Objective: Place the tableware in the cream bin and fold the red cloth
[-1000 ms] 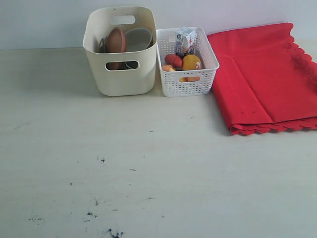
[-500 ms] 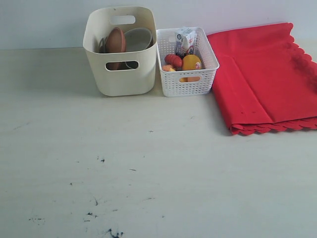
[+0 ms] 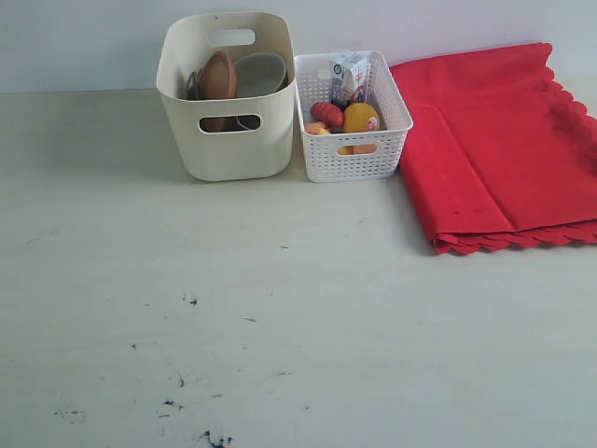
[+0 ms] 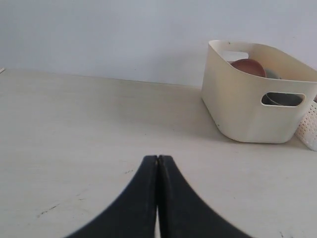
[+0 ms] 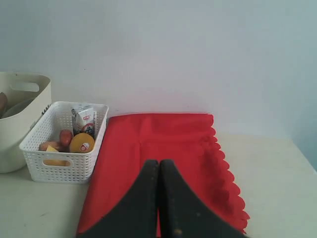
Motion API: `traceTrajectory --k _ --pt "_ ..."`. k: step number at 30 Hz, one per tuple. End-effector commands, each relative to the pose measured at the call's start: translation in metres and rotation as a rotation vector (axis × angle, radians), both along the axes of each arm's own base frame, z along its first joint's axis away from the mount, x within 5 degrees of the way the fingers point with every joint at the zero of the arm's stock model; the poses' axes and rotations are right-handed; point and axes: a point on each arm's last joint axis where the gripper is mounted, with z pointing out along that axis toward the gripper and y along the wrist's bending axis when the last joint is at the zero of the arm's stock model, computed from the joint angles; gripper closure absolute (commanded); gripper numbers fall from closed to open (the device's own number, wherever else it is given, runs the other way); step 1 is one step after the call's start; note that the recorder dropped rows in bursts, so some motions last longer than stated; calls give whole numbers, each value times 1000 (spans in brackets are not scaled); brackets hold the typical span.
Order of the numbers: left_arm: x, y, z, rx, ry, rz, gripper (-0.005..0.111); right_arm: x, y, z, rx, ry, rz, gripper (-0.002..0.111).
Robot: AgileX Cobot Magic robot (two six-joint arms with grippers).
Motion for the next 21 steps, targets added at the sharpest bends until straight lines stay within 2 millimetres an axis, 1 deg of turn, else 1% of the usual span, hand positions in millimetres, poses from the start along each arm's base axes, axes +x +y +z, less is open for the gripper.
traceTrajectory --k 1,8,21 --pt "0 0 -1 8 4 1 106 0 0 0 -5 -6 2 108" --pt "-1 0 -5 13 51 3 106 0 0 0 -5 -6 2 108" --pt "-1 0 -6 13 53 4 106 0 0 0 -5 -6 2 108"
